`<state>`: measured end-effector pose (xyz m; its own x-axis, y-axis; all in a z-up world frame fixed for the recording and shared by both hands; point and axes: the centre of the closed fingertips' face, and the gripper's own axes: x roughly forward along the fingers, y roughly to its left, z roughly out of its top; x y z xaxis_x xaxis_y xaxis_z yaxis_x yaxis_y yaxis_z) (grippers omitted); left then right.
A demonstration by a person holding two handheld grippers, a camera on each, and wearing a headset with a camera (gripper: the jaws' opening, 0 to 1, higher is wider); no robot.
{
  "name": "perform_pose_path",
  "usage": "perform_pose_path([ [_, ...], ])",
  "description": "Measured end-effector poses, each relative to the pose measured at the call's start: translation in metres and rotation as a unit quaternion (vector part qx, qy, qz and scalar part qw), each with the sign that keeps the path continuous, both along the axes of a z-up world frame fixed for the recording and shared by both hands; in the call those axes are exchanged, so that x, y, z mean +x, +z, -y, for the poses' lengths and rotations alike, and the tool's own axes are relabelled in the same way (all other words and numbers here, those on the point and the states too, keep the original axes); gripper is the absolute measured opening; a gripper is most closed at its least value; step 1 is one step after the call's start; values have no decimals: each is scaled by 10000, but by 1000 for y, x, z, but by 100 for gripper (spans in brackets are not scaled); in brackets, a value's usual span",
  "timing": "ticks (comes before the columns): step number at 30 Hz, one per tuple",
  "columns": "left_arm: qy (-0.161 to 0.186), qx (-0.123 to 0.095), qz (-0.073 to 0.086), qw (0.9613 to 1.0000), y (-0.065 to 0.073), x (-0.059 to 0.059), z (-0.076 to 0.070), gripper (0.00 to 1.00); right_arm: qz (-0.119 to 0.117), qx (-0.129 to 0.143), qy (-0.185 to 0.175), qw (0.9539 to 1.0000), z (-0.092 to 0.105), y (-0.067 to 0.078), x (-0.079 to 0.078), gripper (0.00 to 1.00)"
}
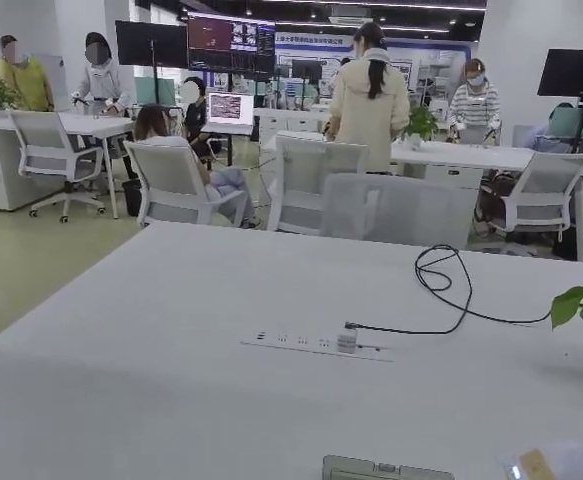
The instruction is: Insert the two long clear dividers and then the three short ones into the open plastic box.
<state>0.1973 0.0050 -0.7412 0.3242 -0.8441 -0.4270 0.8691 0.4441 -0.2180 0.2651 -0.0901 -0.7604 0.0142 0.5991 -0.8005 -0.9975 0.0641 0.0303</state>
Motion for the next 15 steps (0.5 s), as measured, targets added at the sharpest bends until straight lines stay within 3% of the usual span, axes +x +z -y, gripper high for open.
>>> perform_pose_path([
  [9,18,57,-15,10000,-4,0,-4,100,16,-234,-233,9995,49,-5,0,49],
  [15,29,77,-28,10000,-6,2,-7,100,-55,-515,-397,9979,93,-19,-2,52],
])
